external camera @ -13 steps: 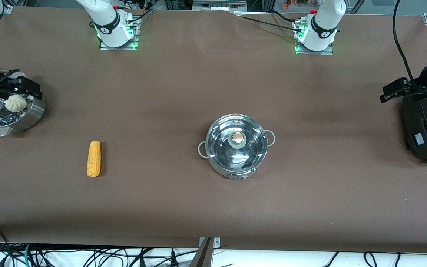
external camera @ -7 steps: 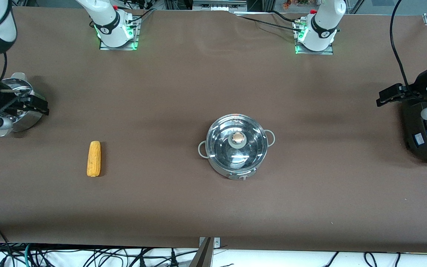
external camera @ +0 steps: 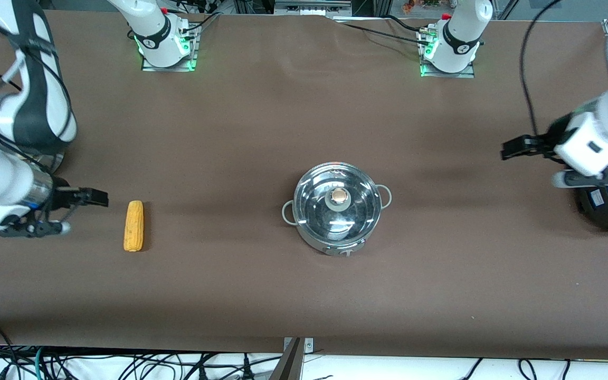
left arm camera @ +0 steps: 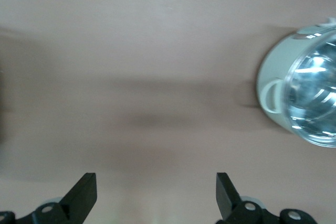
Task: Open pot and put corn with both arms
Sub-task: 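Reach the right gripper to the corn while the left gripper reaches the lid knob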
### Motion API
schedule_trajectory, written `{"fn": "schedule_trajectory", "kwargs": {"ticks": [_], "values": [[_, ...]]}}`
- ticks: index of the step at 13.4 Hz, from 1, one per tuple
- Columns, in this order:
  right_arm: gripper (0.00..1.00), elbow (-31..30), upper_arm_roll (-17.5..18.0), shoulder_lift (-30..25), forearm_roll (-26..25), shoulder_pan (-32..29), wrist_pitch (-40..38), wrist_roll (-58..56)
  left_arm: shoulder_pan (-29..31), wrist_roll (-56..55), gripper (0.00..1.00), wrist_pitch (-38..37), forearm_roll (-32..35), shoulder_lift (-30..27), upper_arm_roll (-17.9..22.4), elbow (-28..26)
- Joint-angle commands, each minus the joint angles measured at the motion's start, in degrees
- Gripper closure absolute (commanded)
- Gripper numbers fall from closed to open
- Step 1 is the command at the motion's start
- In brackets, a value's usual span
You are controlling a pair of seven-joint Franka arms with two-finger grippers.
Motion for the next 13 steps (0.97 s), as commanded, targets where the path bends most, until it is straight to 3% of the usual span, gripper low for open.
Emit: {"fn": "schedule_trajectory", "kwargs": {"ticks": [1,4,6,9,13], "values": [[0.0,1.0,0.4,4.4,0.9,-0.2,4.3,-0.2,-7.5,-6.9,0.0,0.0,-1.0,3.2,0.2,1.5],[0.0,0.6,0.4,9.0,0.9,0.6,10.3,-0.3,-13.0,-14.1,0.0,1.4,-6.7,11.3,0.3,9.5],[0.0,-0.5,0.4,12.0,0.9,0.6,15.6,-0.3,-16.3,-20.5,0.0,2.6,-6.9,16.9,0.3,15.4],[0.0,-4.0,0.4,13.8,0.8,0.7,23.1,-0.4,-20.6,-27.4,0.0,11.0,-6.4,21.0,0.3,15.5],[0.0,-5.9,0.4,14.8,0.7,0.7,26.7,-0.5,-24.0,-30.5,0.0,19.1,-3.9,25.6,0.6,15.3]]}}
